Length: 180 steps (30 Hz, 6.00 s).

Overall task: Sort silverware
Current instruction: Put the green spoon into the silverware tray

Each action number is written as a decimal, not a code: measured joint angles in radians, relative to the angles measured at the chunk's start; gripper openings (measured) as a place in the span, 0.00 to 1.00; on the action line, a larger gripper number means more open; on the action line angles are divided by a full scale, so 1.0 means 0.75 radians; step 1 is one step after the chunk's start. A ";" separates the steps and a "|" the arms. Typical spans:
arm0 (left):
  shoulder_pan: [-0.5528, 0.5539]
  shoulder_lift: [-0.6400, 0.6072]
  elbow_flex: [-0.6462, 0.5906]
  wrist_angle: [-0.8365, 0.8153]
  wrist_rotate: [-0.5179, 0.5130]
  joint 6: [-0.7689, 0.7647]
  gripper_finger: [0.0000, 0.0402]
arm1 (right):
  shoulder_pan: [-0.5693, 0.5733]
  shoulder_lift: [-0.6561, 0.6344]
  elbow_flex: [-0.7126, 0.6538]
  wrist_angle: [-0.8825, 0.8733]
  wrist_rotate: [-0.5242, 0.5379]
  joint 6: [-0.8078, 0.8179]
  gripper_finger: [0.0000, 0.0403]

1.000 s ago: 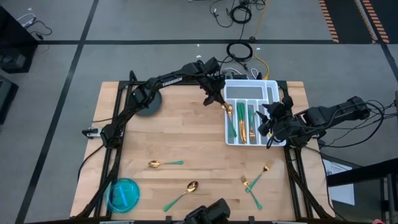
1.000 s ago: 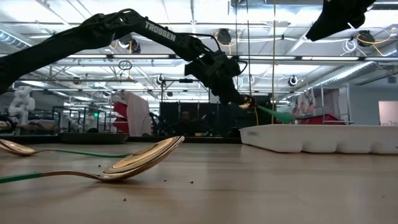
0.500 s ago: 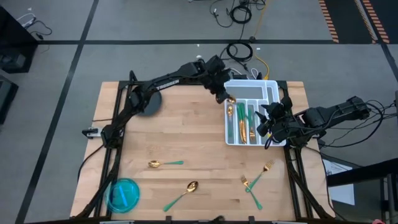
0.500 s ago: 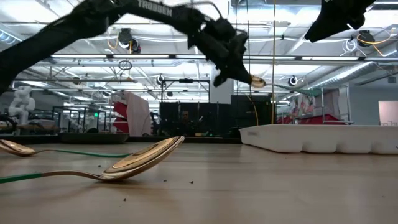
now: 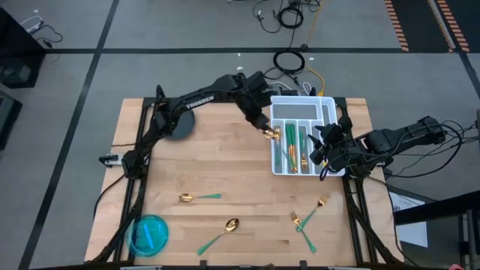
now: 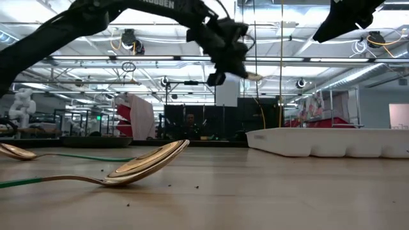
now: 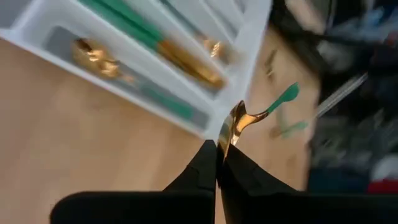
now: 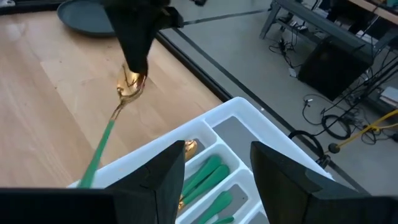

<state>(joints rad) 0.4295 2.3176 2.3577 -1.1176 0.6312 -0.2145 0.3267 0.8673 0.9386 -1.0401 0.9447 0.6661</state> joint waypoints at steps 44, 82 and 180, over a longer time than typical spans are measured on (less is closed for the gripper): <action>-0.056 0.009 -0.003 0.012 0.024 0.888 0.01 | -0.810 0.495 0.000 0.833 -1.302 -0.460 0.44; 0.026 -0.087 -0.004 0.088 -0.232 0.689 0.49 | -0.930 0.580 0.001 0.901 -1.237 -0.594 0.00; -0.550 -1.732 -2.110 0.894 -1.857 -1.091 0.04 | -1.395 0.805 -0.719 2.183 -1.783 -0.266 0.00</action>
<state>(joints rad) 0.0172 1.0183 0.7750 -0.4469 -0.7617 -1.0325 -0.7193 1.4707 0.3996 0.5974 -0.3925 0.4668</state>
